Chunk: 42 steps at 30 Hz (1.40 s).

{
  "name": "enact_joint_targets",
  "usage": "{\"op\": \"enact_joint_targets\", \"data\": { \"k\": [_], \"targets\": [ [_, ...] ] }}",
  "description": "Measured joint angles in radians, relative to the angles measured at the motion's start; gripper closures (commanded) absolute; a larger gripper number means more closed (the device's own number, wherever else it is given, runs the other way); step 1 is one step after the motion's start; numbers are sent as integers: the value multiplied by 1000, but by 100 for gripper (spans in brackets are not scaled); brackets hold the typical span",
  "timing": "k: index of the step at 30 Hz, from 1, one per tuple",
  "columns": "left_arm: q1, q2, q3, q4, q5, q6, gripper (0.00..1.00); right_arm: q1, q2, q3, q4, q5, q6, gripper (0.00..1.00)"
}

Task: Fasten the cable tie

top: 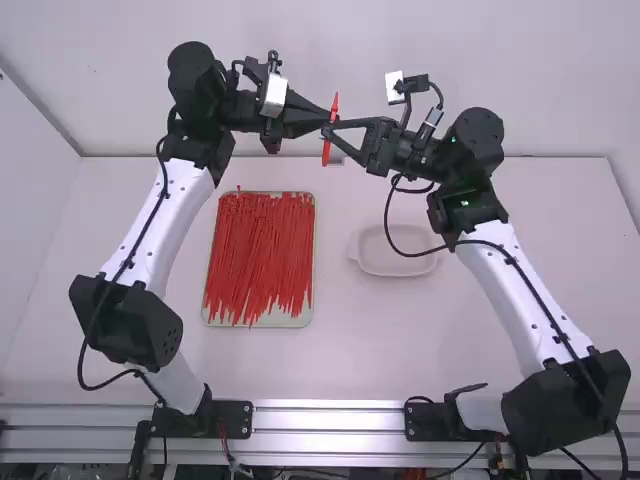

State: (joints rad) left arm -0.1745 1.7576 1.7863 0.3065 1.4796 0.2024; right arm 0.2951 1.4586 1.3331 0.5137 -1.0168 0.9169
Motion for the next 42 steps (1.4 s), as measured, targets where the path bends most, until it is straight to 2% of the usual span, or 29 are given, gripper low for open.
{"op": "enact_joint_targets", "data": {
  "k": [8,9,11,16,18,24,28,34,42],
  "targets": [
    [-11,0,0,-8,-14,0,98,-17,0,0,0,-11,2,99],
    [-13,0,0,-8,-17,0,98,-21,0,0,-1,-18,4,98],
    [-18,0,0,-8,-23,0,98,-31,0,0,1,-43,13,87],
    [-16,0,0,-23,-13,0,98,-45,0,0,-2,-98,19,76],
    [-12,0,0,-30,-6,-1,98,-55,0,0,-3,-121,20,66],
    [-6,0,0,-36,18,-30,99,-77,0,0,-1,-172,24,61],
    [-10,0,0,-45,50,-39,98,-119,0,0,-1,-169,27,54],
    [-29,0,0,-45,66,-48,98,-169,0,0,93,-165,90,51],
    [-84,0,0,-45,65,-16,98,-164,0,0,178,-163,174,52]
  ]
}}
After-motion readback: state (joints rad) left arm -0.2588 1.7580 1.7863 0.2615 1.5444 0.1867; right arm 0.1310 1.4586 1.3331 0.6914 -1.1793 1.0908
